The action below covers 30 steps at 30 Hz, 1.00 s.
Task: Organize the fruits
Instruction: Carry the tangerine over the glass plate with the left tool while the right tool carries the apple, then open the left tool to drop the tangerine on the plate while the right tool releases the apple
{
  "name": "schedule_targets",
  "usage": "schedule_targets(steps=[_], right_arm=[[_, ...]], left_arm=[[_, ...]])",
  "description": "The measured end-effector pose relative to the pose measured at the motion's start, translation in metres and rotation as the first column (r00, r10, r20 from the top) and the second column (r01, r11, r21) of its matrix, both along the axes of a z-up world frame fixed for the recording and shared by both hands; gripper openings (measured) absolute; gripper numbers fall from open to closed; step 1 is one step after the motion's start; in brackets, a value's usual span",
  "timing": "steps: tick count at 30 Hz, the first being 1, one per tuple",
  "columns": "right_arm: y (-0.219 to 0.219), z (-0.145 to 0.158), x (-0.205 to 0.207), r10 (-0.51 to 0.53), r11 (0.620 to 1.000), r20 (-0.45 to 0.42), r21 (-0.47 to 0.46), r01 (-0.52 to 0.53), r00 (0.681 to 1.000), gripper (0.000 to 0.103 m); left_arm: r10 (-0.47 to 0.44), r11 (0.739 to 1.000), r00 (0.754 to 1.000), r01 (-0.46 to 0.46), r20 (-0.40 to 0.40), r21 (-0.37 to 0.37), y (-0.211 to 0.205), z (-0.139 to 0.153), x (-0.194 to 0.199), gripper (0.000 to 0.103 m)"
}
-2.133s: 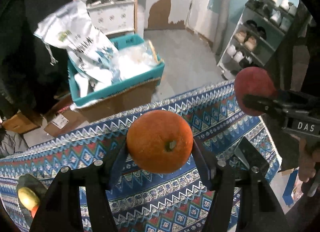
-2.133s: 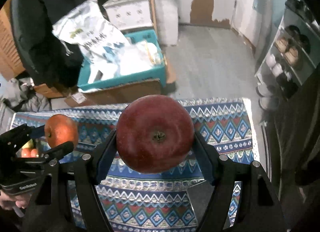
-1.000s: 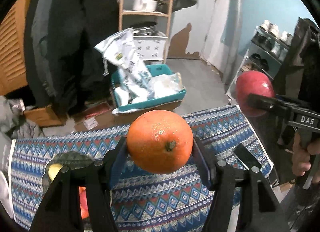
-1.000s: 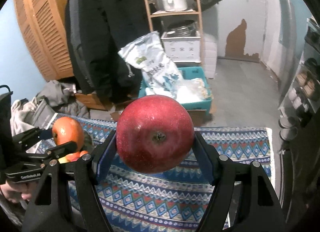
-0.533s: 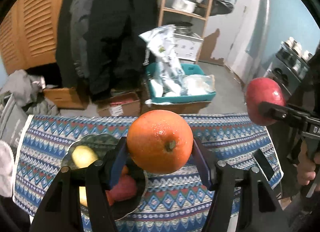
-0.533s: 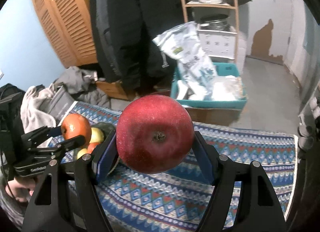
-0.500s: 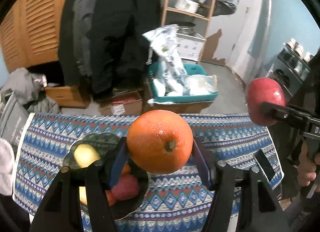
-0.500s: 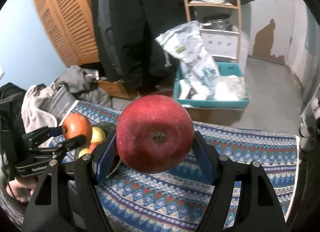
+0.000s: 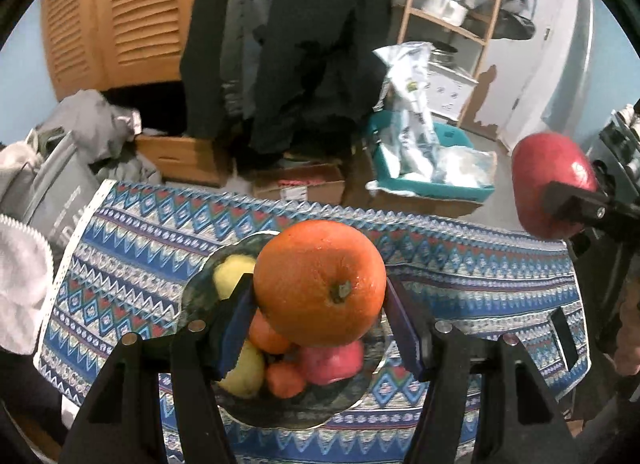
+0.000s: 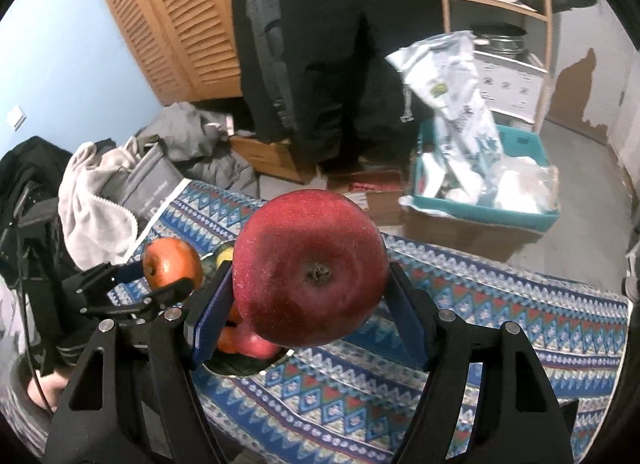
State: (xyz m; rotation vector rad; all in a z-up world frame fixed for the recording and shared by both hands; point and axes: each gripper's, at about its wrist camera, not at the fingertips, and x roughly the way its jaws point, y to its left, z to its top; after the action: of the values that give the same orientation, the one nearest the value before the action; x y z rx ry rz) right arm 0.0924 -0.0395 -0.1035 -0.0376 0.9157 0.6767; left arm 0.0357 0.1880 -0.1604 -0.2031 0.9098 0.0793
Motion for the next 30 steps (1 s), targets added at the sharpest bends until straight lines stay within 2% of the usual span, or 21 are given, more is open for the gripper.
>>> schedule_targets(steps=[7, 12, 16, 25, 30], right_arm=[[0.04, -0.016, 0.006, 0.045, 0.999, -0.034, -0.01, -0.046, 0.998, 0.074], [0.069, -0.037, 0.011, 0.08, 0.996, -0.063, -0.035, -0.082, 0.995, 0.074], [0.088, -0.058, 0.013, 0.105, 0.992, -0.097, -0.057, -0.111, 0.99, 0.074], [0.108, -0.108, 0.017, 0.128, 0.982, -0.179, -0.115, -0.15, 0.975, 0.074], [0.115, -0.126, 0.017, 0.135, 0.975, -0.204, -0.148, -0.166, 0.97, 0.074]], left_arm=[[0.056, 0.998, 0.996, -0.056, -0.066, 0.0, 0.027, -0.031, -0.001, 0.065], [0.092, 0.994, 0.987, -0.099, -0.13, -0.044, 0.045, -0.058, 0.001, 0.065], [0.108, 0.993, 0.98, -0.116, -0.164, -0.037, 0.05, -0.074, 0.003, 0.065], [0.125, 0.987, 0.965, -0.144, -0.229, -0.071, 0.057, -0.097, 0.003, 0.065], [0.12, 0.985, 0.96, -0.146, -0.255, -0.087, 0.056, -0.107, 0.002, 0.065]])
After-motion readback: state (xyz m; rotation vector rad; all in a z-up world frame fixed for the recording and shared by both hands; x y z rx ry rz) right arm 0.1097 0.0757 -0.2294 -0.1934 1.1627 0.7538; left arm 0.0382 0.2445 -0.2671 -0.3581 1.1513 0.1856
